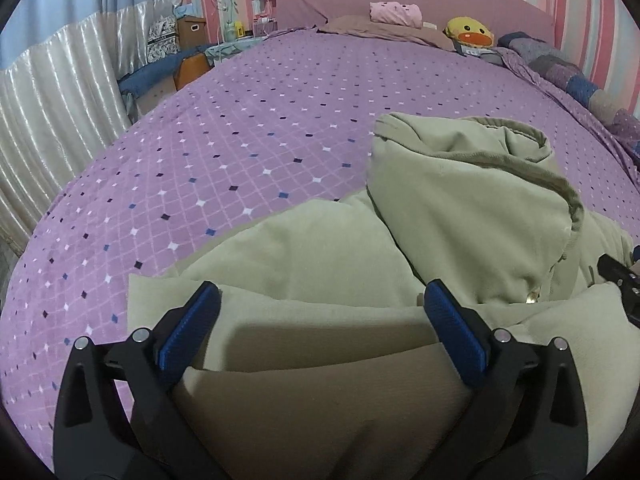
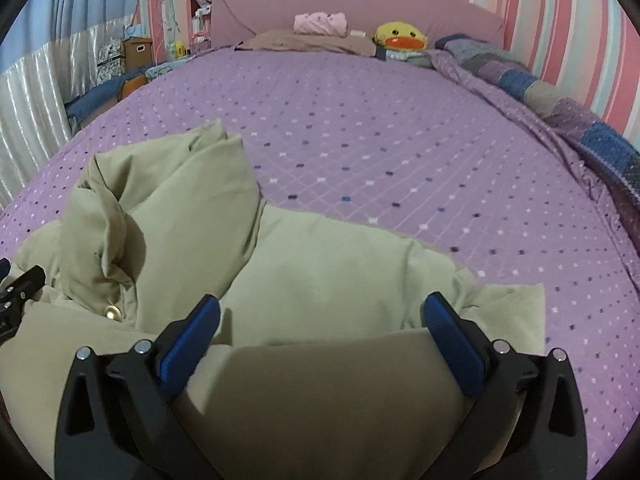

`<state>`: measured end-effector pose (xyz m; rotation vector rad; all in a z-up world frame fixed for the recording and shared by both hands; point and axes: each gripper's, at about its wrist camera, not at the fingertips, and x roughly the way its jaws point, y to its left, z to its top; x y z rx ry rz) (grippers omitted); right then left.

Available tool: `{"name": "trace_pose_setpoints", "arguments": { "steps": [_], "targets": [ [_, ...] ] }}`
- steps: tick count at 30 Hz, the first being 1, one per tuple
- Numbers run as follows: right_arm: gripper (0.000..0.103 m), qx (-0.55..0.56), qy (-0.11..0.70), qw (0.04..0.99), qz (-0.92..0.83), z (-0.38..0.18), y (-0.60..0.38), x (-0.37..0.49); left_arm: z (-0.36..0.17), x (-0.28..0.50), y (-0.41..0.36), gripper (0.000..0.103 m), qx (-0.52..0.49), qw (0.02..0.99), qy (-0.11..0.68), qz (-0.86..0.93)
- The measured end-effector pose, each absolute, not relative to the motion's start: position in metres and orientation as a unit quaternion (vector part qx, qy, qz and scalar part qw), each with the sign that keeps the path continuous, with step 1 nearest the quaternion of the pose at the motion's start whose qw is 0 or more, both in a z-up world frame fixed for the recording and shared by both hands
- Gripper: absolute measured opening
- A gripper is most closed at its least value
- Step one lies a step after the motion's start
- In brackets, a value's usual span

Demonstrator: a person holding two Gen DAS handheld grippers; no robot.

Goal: Fold large clothes

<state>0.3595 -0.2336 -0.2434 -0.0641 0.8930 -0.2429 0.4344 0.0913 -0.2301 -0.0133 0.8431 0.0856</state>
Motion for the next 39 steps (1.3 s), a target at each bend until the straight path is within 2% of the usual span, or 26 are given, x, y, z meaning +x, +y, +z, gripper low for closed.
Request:
{"name": "trace_pose_setpoints", "arguments": {
  "steps": [24,32,39],
  "targets": [
    [0.102,0.029,0.462,0.885,-0.046,-0.276,-0.263,0.409,-0.258,0.466,0.115,0.100,-0.051,0.904,0.424,0.012],
    [0.102,0.017,0.457,0.887,-0.064,-0.274,-0.258,0.406,-0.256,0.465,0.117,0.100,-0.049,0.907,0.418,0.015],
    [0.101,-0.036,0.486,0.866,-0.114,-0.256,-0.240,0.393,-0.240,0.465,0.105,0.100,-0.015,0.888,0.459,0.021]
  ]
}}
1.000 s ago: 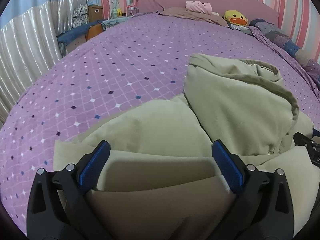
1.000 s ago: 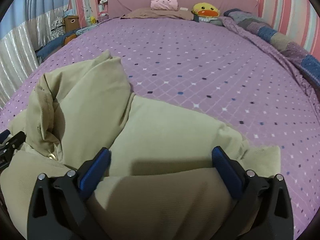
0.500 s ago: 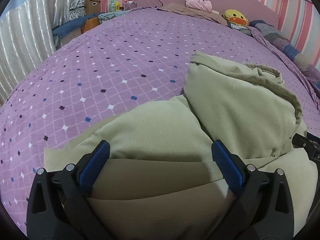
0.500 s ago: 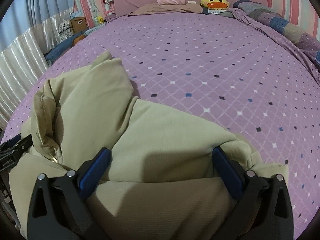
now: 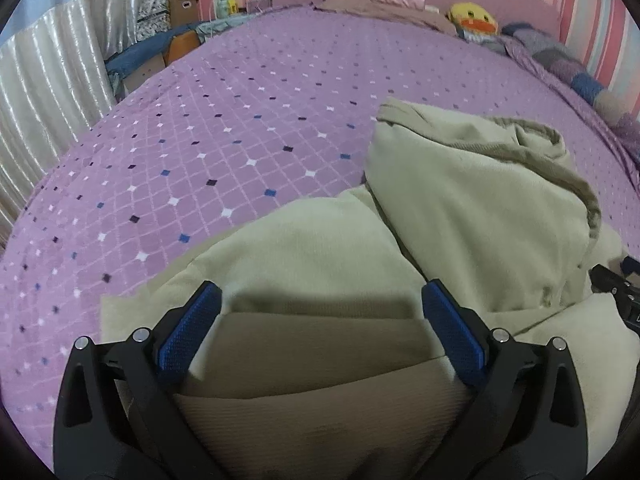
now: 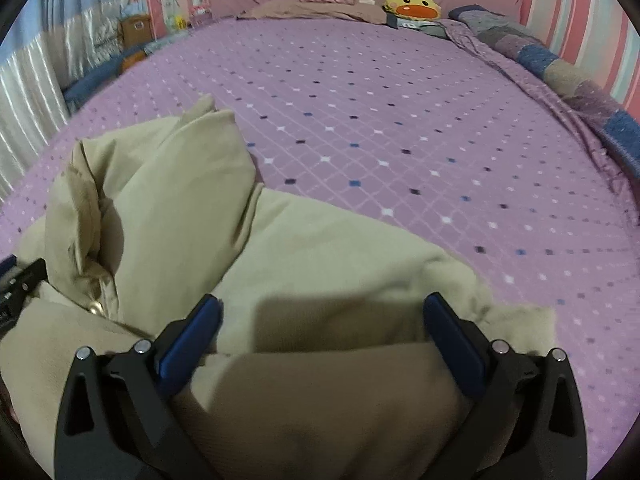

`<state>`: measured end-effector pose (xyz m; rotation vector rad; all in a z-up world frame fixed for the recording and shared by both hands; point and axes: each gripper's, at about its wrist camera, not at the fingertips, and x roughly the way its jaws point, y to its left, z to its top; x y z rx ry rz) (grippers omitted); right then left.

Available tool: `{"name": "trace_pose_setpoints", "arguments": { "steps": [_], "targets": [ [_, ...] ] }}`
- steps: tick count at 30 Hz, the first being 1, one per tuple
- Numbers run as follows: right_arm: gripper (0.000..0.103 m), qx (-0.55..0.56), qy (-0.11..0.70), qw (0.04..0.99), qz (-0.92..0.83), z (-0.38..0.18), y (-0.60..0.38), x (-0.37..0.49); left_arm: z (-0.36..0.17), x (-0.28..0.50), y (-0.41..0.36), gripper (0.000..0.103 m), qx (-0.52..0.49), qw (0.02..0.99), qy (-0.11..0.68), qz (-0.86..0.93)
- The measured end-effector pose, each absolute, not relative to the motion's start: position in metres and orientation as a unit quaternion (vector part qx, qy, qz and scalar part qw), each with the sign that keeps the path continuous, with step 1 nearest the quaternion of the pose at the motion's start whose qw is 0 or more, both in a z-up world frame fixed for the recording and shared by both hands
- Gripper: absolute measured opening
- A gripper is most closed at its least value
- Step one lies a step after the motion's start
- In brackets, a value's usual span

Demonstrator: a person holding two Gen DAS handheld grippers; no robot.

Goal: Fold large clothes

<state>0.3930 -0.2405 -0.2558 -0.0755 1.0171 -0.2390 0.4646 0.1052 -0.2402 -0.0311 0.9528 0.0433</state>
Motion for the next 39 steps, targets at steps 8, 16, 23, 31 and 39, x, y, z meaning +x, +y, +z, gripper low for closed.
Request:
{"name": "trace_pose_setpoints", "arguments": {
  "steps": [8,16,23,31,39],
  "targets": [
    [0.101,-0.024,0.411,0.907,-0.084,-0.175,-0.225,0.328,-0.158,0.399,0.094,0.100,0.015,0.910,0.413,0.009],
    [0.101,-0.033,0.409,0.909,-0.077,-0.153,-0.211,0.253,-0.131,0.320,0.103,0.100,-0.010,0.910,0.414,-0.016],
    [0.101,-0.069,0.417,0.902,-0.086,-0.173,-0.213,0.197,-0.147,0.262,0.122,0.100,0.005,0.912,0.411,-0.007],
    [0.101,-0.059,0.413,0.902,-0.113,-0.191,-0.247,0.166,-0.181,0.225,0.146,0.100,0.025,0.907,0.421,0.004],
    [0.101,-0.064,0.412,0.897,-0.148,-0.222,-0.263,0.163,-0.231,0.226,0.170,0.100,0.017,0.893,0.448,0.041]
  ]
}}
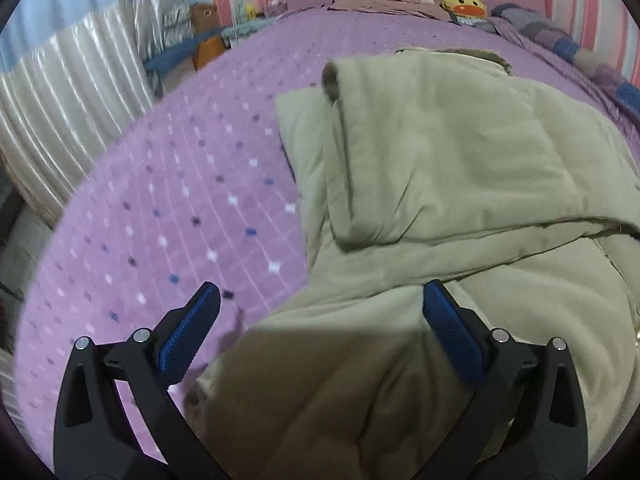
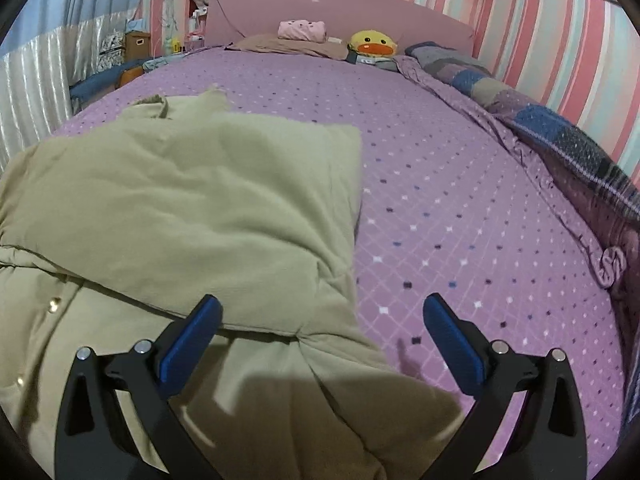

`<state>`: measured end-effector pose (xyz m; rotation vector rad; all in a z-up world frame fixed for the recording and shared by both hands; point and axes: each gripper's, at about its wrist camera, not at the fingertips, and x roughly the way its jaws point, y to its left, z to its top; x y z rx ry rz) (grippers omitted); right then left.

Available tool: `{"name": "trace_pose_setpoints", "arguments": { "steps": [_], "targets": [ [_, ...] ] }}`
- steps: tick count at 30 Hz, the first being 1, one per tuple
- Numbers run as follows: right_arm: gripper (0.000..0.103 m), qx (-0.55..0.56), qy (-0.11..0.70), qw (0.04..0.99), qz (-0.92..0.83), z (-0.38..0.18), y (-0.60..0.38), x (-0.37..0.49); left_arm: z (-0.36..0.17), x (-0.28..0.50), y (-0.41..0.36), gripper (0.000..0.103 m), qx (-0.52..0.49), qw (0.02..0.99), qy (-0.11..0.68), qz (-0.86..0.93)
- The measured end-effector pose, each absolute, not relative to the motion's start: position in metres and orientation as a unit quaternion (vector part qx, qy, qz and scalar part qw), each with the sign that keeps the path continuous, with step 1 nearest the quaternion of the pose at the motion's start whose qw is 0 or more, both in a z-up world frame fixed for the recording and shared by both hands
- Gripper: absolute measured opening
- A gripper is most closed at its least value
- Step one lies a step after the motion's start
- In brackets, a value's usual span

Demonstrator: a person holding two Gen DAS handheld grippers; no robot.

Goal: Fold large clothes

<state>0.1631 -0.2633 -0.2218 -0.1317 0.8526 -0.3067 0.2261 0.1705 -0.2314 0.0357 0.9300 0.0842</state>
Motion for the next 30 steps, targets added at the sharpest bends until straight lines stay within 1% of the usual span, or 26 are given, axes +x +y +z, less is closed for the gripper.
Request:
{"name": "trace_pose_setpoints", "arguments": {
  "steps": [6,13,17,20,23,26,30],
  "targets": [
    [0.101,-0.007,0.419,0.898,-0.137,-0.238,-0.284,0.163,-0.248,0.222,0.184,0.100,-0.017,0.897,0.440,0.040],
    [0.101,0.014,0.422,0.897,-0.127,-0.254,-0.290,0.162,-0.264,0.224,0.192,0.100,-0.040,0.896,0.442,0.034],
    [0.101,0.023,0.432,0.893,-0.123,-0.254,-0.290,0.163,-0.265,0.224,0.188,0.100,-0.023,0.893,0.448,0.048],
    [0.101,0.010,0.444,0.887,-0.130,-0.248,-0.282,0.163,-0.256,0.220,0.185,0.100,-0.012,0.887,0.457,0.062],
    [0.101,0.005,0.465,0.879,-0.103,-0.234,-0.274,0.156,-0.236,0.206,0.186,0.100,-0.029,0.883,0.464,0.068],
    [0.101,-0.001,0.445,0.890,-0.100,-0.213,-0.269,0.131,-0.215,0.179,0.184,0.100,-0.027,0.891,0.450,0.056],
    [0.101,0.028,0.437,0.893,-0.101,-0.198,-0.273,0.102,-0.197,0.152,0.176,0.100,-0.021,0.898,0.437,0.047]
  ]
}}
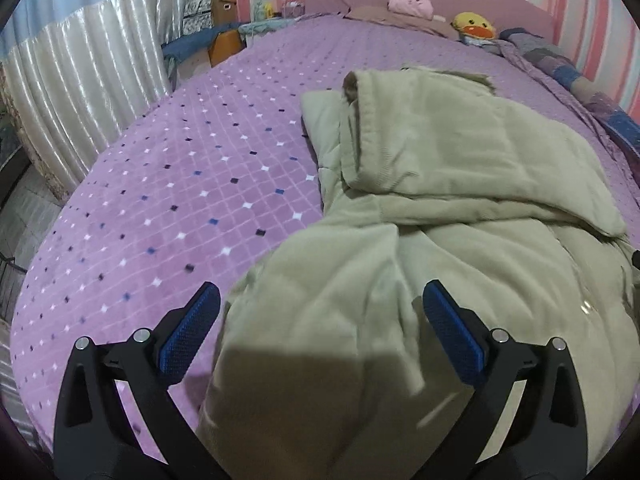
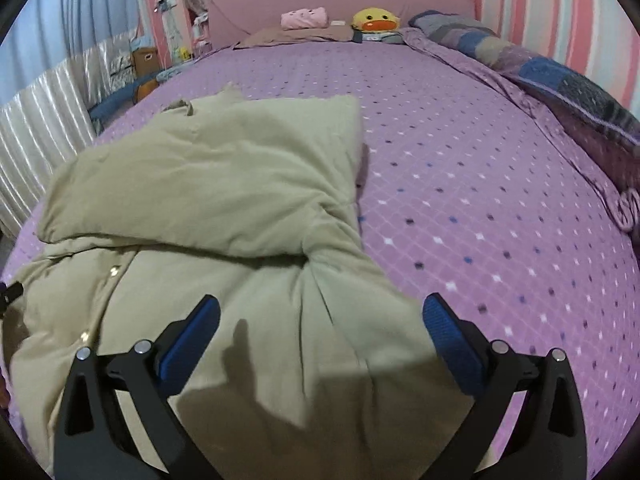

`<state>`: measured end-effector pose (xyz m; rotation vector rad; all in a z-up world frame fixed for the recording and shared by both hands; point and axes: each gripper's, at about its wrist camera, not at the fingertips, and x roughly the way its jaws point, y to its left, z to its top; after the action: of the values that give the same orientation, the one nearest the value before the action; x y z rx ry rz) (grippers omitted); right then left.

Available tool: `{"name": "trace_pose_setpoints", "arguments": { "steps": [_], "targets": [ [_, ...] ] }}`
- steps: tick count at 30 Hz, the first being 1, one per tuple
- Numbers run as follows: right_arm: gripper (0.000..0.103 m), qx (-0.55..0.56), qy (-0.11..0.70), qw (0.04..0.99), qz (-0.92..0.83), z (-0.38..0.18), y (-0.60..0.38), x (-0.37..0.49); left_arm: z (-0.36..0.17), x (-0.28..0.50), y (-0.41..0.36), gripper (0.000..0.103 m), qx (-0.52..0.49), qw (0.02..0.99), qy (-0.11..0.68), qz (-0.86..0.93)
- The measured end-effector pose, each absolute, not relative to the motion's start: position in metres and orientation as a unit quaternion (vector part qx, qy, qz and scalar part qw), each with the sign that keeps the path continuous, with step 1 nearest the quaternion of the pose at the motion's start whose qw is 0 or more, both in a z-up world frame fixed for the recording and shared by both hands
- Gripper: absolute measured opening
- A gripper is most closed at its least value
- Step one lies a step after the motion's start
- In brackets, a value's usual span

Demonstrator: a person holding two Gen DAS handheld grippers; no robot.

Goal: Fold large clothes

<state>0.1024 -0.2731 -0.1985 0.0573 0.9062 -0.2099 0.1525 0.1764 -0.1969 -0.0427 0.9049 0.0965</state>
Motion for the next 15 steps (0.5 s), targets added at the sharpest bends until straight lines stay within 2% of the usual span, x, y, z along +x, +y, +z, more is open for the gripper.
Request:
{"name": "trace_pose_setpoints", "arguments": {
  "steps": [6,15],
  "targets": [
    [0.101,0.047,0.428,0.895,-0.112,-0.193,-0.280,0.065,-0.186,0.119,0.180,0.100,-0.020,0.904,0.425,0.043],
    [0.101,0.042,0.415,0.897,-0.147,-0.201,-0.288,0.013,-0.205,0.088,0.195,0.100,-0.011,0.901,0.430,0.056]
  ]
}}
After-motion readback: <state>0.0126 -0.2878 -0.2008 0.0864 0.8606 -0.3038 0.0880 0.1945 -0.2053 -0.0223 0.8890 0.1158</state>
